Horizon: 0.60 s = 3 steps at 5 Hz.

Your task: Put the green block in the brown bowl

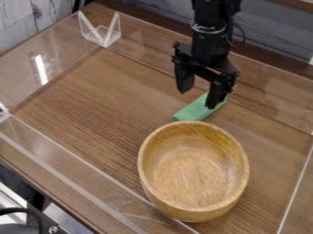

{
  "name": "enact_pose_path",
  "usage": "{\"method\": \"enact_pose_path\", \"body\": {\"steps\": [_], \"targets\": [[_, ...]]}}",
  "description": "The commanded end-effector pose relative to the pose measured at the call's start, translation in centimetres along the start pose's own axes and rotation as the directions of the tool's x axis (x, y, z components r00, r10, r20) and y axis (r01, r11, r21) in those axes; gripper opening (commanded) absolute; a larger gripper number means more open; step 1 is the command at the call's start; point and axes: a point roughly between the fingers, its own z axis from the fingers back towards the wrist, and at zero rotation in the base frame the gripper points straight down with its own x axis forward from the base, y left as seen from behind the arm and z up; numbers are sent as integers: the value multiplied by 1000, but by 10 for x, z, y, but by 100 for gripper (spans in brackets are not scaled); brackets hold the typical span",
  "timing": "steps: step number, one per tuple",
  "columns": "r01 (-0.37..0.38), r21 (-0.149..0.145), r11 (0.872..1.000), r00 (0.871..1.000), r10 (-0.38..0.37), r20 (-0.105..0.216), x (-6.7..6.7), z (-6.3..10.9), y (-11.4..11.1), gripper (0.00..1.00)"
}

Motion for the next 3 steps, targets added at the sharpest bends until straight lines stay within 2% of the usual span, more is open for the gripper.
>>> {"method": "enact_pose_path", "body": {"steps": [1,3], "targets": [[20,4,1000,998,-21,56,6,7,-3,100],[39,2,999,997,-39,68,5,-2,-3,100]]}}
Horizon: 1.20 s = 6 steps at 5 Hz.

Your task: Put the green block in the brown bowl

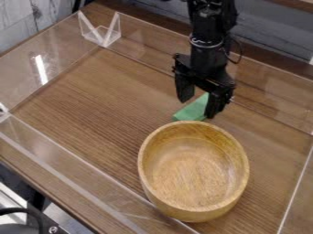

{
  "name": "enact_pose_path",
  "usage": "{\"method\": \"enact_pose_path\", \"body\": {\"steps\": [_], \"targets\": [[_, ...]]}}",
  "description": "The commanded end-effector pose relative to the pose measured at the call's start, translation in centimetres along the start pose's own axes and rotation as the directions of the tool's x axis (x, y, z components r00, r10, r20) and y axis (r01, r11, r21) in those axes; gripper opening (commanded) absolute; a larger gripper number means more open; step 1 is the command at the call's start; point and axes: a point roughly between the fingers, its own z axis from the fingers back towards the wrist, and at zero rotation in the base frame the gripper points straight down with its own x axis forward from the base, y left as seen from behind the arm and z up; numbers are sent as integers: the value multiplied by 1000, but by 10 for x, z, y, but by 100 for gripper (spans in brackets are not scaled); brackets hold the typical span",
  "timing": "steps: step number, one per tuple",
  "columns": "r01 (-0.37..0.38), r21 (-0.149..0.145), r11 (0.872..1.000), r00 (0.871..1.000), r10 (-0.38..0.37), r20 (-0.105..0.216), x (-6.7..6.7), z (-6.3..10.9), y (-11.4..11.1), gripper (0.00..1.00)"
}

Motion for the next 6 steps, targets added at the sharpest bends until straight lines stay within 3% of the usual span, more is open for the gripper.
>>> {"method": "enact_pose_path", "body": {"steps": [1,6], "targets": [[21,5,1000,999,-22,47,6,8,-1,100],[32,11,999,996,-33,87,9,9,3,100]]}}
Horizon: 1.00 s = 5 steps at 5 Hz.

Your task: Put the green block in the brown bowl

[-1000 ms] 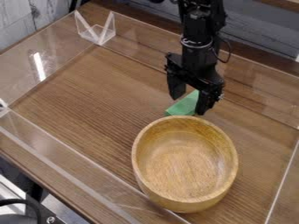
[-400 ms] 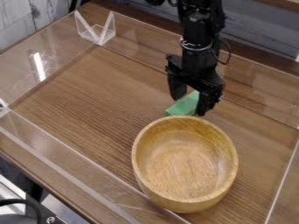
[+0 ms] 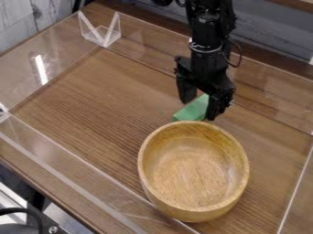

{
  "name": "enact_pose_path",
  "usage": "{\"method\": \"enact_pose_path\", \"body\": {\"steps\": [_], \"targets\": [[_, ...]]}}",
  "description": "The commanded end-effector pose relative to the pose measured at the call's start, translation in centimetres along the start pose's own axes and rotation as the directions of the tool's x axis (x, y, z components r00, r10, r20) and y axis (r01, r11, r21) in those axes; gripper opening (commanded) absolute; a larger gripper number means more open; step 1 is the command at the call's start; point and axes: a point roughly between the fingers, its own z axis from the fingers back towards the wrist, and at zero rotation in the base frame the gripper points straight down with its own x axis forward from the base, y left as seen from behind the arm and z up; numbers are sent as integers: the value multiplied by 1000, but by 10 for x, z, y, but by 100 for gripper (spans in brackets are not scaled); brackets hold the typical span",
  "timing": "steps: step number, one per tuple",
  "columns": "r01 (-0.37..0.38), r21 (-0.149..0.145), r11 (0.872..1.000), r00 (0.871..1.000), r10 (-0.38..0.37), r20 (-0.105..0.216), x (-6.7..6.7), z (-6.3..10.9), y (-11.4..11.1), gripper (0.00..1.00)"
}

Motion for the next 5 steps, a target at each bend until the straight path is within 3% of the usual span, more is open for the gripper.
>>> {"method": "enact_pose_path", "body": {"steps": [1,3,5], "targets": [[-3,10,1000,999,2,52,7,13,3,100],[0,11,1000,998,0,64,7,13,4,100],[-4,11,1000,998,3,58,11,0,6,100]]}}
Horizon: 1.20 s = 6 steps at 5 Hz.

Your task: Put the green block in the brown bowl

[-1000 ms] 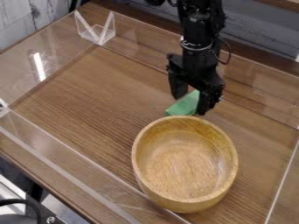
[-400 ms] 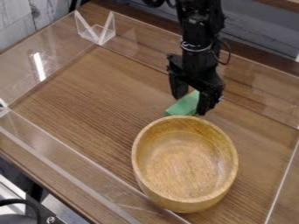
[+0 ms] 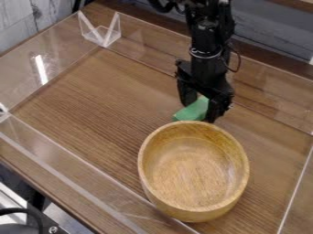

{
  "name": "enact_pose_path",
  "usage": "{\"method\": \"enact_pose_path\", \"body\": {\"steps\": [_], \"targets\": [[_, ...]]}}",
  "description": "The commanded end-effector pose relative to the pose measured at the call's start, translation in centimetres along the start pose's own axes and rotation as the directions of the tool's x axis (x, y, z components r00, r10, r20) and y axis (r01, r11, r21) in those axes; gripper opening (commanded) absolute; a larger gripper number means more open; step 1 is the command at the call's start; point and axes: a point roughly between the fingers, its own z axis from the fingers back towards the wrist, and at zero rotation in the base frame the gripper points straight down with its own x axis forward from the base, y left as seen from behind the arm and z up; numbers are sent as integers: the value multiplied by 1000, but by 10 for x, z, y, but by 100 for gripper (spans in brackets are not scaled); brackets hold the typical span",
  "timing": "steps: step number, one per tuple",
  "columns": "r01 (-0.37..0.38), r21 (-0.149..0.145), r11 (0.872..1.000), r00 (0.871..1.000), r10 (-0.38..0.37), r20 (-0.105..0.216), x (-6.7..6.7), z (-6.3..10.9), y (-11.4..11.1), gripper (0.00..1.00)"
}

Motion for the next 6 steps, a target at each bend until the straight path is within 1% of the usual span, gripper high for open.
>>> {"method": "enact_pose_path", "body": {"steps": [1,2,3,6], "targets": [[-5,7,1000,999,5,41,10,6,4,100],[-5,6,1000,999,5,40,12,0,5,100],[-3,2,1000,999,3,37,11,3,4,0],[8,-5,1000,1000,-7,25,5,29,-3,0]]}}
